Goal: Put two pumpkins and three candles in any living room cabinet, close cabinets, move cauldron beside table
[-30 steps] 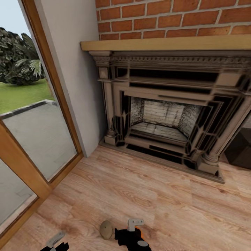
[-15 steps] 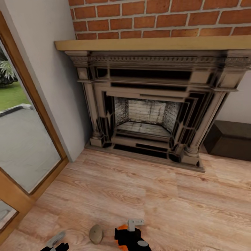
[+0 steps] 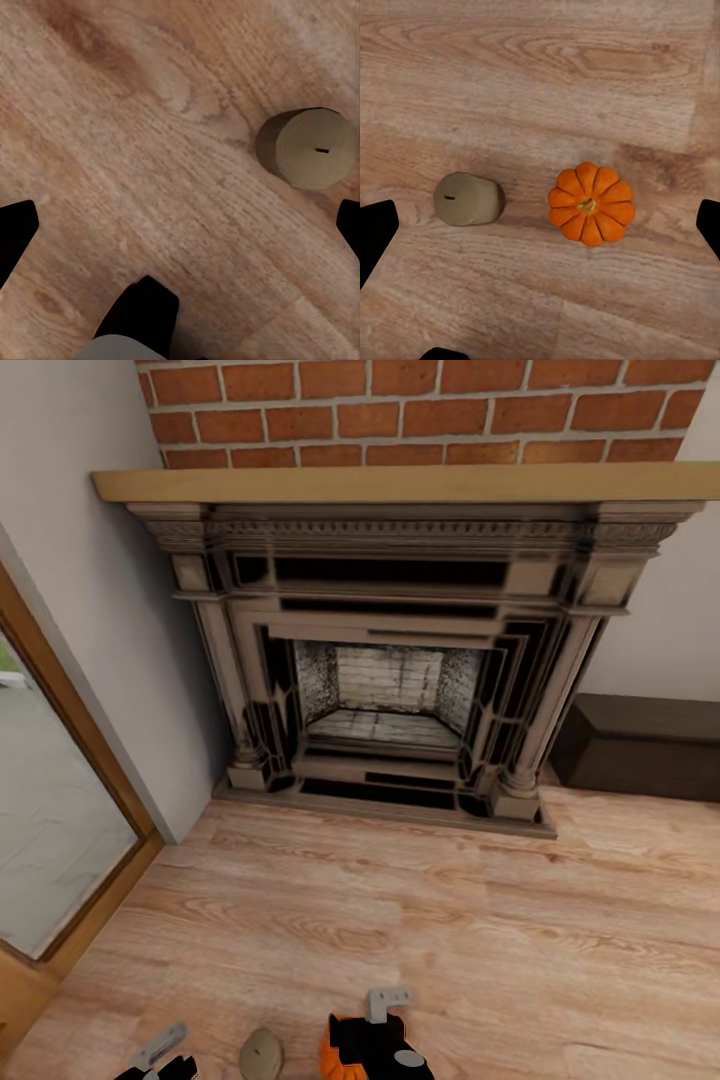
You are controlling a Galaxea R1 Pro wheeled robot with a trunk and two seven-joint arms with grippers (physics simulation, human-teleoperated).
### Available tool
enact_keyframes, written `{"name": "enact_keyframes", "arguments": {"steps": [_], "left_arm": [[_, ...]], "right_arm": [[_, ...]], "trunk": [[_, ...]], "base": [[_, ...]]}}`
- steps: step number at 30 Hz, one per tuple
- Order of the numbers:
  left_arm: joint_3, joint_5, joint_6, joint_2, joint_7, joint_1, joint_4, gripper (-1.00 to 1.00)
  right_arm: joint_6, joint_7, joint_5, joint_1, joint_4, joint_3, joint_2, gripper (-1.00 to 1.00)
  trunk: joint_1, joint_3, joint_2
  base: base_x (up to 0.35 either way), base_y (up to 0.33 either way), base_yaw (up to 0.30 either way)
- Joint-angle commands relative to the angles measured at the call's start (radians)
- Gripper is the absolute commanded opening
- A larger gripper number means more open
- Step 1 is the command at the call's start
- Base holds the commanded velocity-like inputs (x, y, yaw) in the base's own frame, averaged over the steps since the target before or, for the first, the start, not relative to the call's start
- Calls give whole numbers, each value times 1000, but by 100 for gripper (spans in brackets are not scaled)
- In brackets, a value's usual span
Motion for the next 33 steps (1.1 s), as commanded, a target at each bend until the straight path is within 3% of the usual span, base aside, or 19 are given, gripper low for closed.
{"name": "enact_keyframes", "arguments": {"steps": [1, 10, 17, 33], "left_arm": [[8, -2, 7, -1, 3, 0, -3, 100], [8, -2, 7, -1, 3, 0, -3, 100], [8, -2, 7, -1, 3, 0, -3, 100], [8, -2, 7, -3, 3, 0, -3, 100]], "right_arm": [[3, -8, -4, -1, -1, 4, 0, 100], [3, -8, -4, -1, -2, 4, -2, 100], [3, -8, -4, -1, -2, 4, -2, 100], [3, -9, -4, -1, -2, 4, 0, 100]], "trunk": [[0, -1, 0], [0, -1, 0], [0, -1, 0], [0, -1, 0]], "base": [[173, 253, -24], [159, 251, -51], [123, 79, -193], [107, 95, -9]]}}
